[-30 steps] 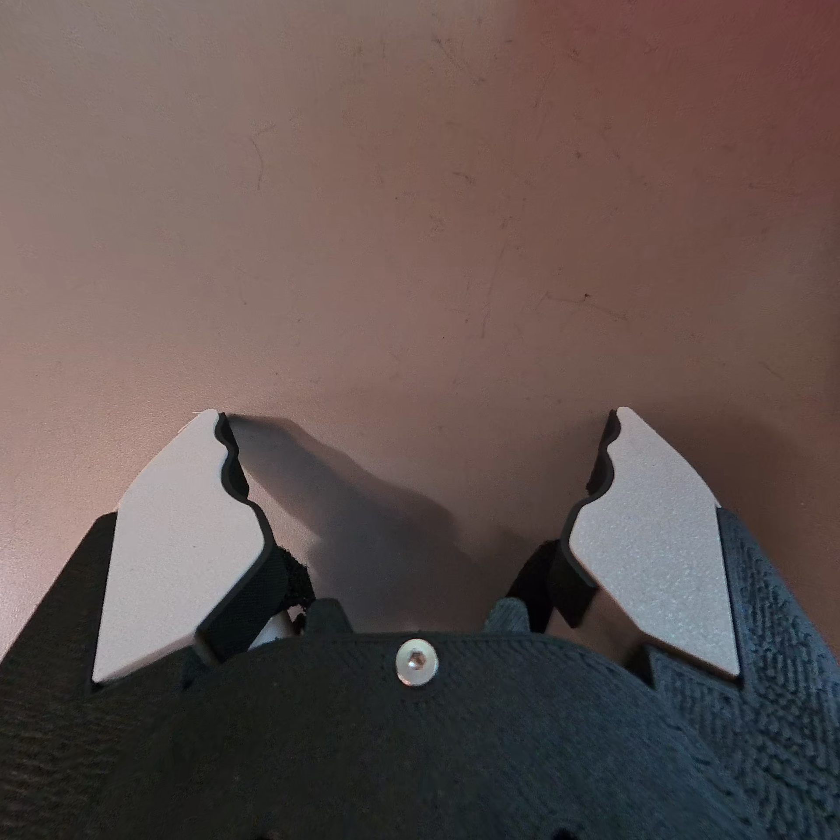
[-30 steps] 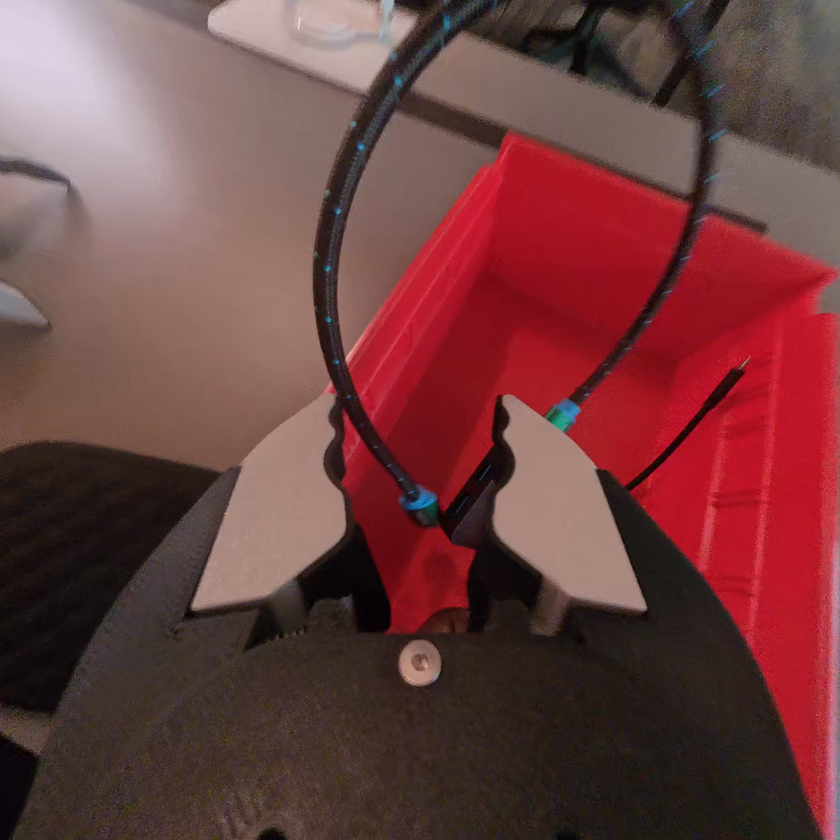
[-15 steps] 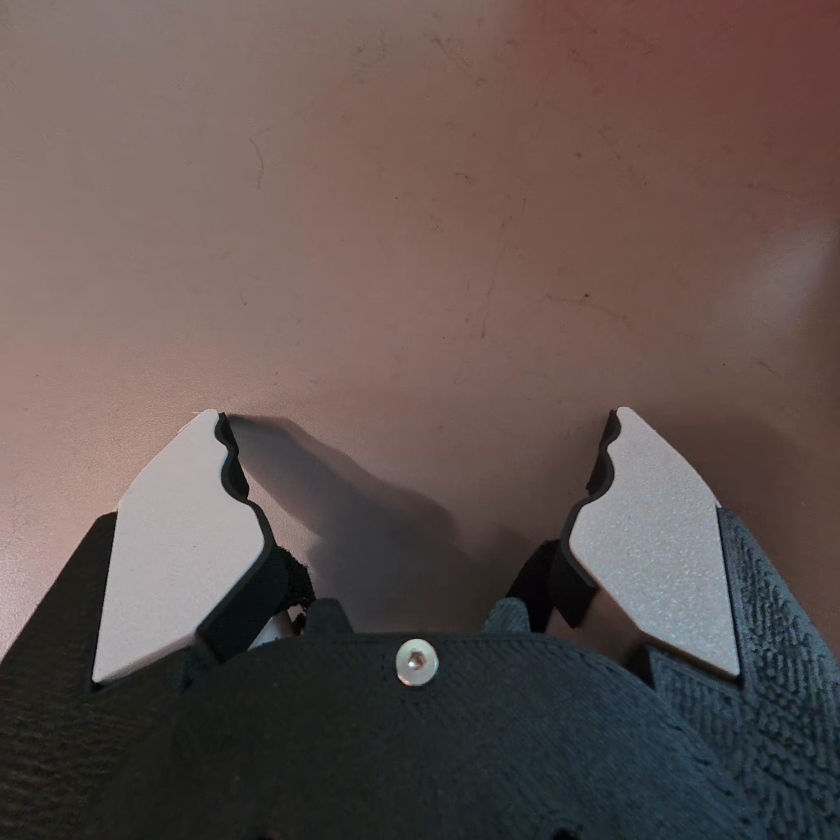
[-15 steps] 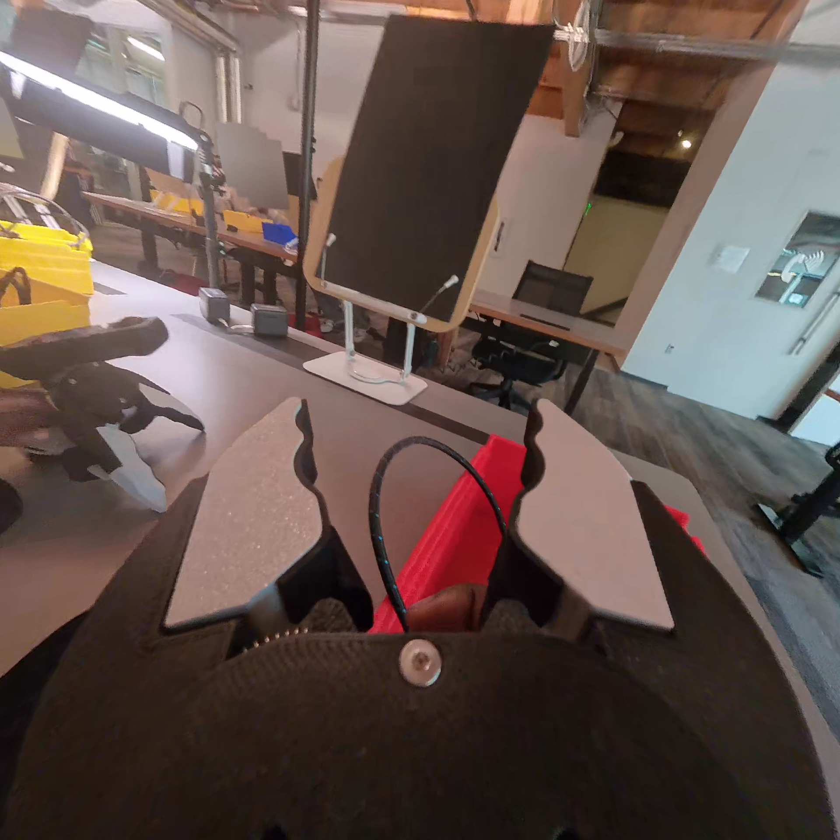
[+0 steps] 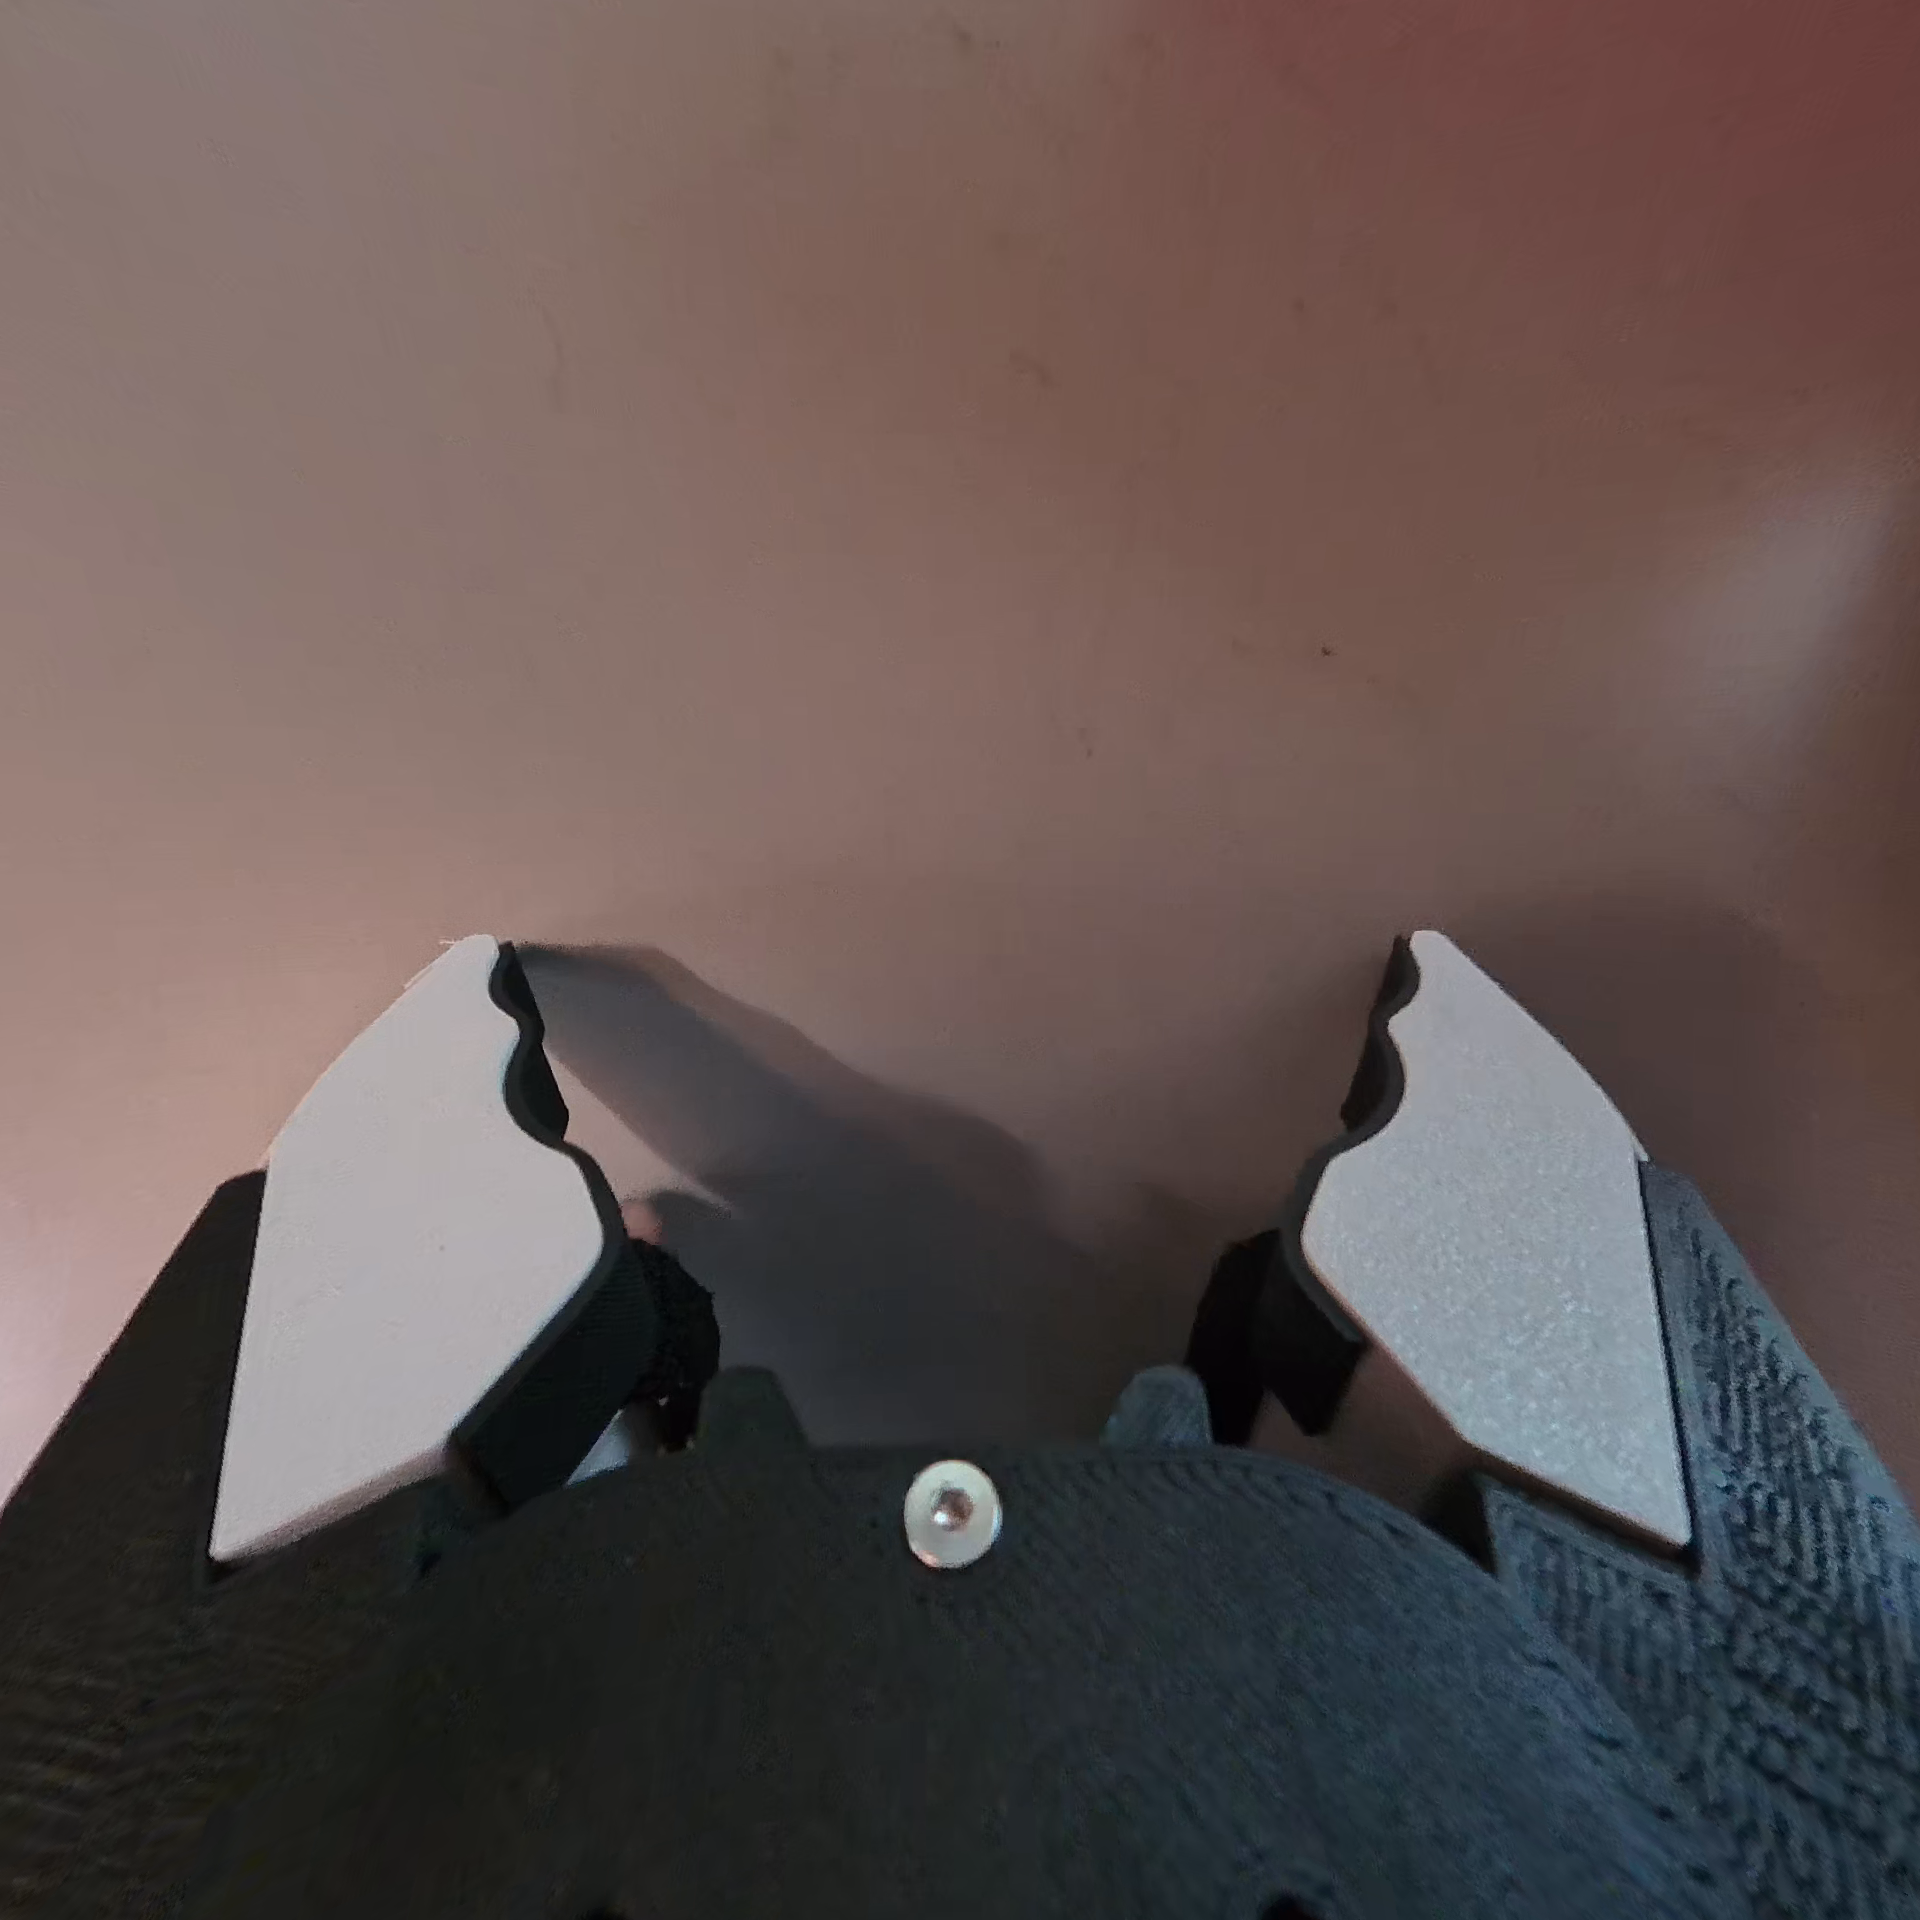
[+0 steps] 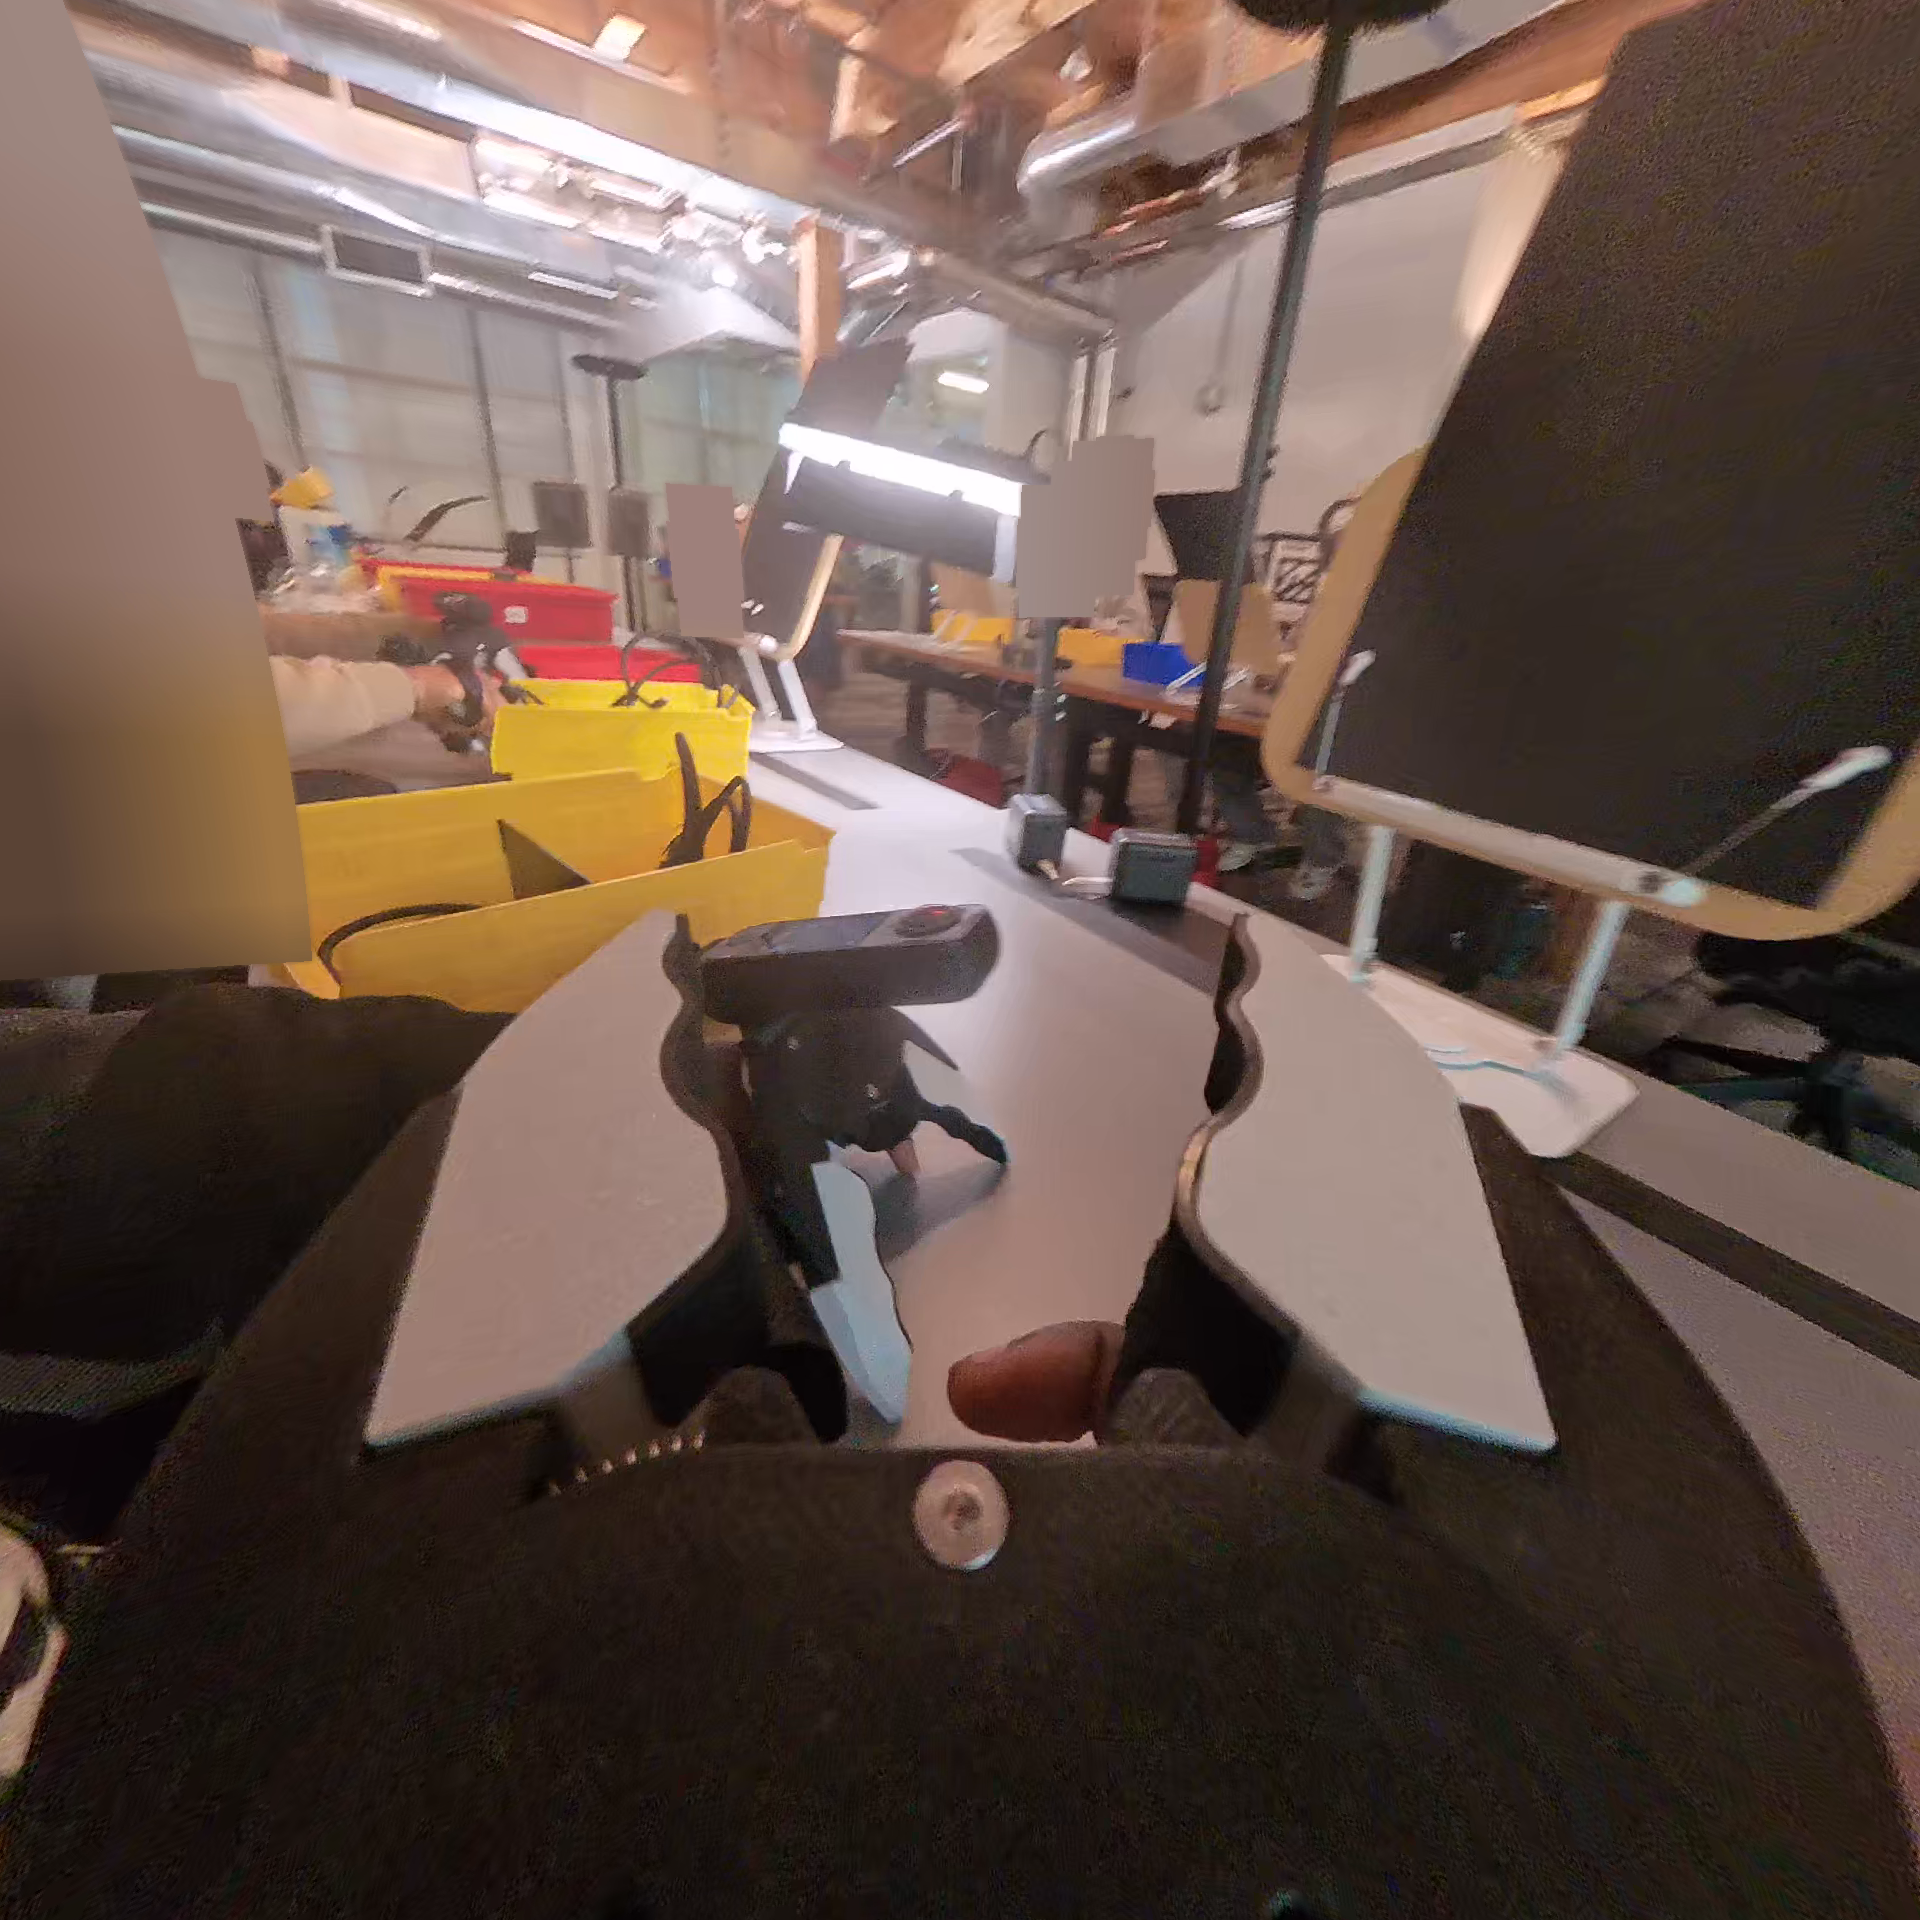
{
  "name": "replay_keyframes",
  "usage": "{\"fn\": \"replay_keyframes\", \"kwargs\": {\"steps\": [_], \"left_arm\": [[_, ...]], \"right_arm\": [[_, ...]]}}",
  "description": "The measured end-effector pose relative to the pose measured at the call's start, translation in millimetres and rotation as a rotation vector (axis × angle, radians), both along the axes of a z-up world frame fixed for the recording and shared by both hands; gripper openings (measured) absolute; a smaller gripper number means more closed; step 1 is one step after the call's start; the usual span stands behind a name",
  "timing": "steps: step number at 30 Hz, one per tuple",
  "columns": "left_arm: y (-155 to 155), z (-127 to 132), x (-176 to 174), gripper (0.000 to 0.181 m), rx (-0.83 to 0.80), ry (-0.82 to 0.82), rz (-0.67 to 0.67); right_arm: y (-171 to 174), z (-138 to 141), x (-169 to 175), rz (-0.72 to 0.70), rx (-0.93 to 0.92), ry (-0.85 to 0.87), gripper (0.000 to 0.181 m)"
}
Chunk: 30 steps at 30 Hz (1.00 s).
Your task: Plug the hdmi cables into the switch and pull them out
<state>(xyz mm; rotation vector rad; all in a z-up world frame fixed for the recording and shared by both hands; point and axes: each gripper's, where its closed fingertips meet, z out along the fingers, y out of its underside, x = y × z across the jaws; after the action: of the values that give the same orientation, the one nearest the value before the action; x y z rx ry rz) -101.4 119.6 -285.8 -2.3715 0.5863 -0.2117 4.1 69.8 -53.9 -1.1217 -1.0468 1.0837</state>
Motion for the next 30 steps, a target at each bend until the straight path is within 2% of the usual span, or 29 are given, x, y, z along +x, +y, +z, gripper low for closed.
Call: {"fn": "replay_keyframes", "kwargs": {"steps": [3, 5, 9, 13, 17, 19, 21, 25, 29, 30], "left_arm": [[7.5, 0.9, 4.0, 0.144, 0.023, -0.010, -0.004], [18.4, 12.9, 3.5, 0.139, 0.134, -0.006, 0.004], [31.8, 85.3, -11.9, 0.123, 0.643, -0.004, 0.072], [21.0, 116.7, -28.4, 0.112, 0.797, -0.080, 0.118], [7.6, 121.4, -42.7, 0.110, 0.850, -0.032, 0.170], [1.2, 125.8, -49.2, 0.103, 0.910, 0.091, 0.169], [0.6, 125.6, -55.6, 0.096, 0.965, 0.195, 0.181], [9.1, 108.1, -55.2, 0.098, 0.912, 0.246, 0.157], [3.7, 120.3, -42.1, 0.101, 0.963, 0.307, 0.086], [0.5, 126.5, -34.7, 0.102, 0.983, 0.332, 0.051]], "right_arm": [[16.3, -3.7, -41.2, 0.004, -0.022, 0.025, 0.098], [43.3, -0.9, -56.6, -0.071, -0.030, 0.076, 0.097], [84.2, -13.3, -72.7, -0.179, -0.082, 0.164, 0.094], [95.2, -46.3, -75.9, -0.181, -0.158, 0.185, 0.092], [95.0, -60.3, -64.7, -0.176, -0.185, 0.195, 0.091], [88.2, -56.1, -59.9, -0.121, -0.200, 0.307, 0.089], [81.5, -55.3, -60.8, -0.061, -0.140, 0.342, 0.083], [81.9, -65.6, -67.7, 0.026, -0.190, 0.303, 0.092], [74.8, -63.3, -73.5, 0.043, -0.244, 0.232, 0.094], [71.5, -60.6, -74.4, 0.041, -0.281, 0.187, 0.099]]}}
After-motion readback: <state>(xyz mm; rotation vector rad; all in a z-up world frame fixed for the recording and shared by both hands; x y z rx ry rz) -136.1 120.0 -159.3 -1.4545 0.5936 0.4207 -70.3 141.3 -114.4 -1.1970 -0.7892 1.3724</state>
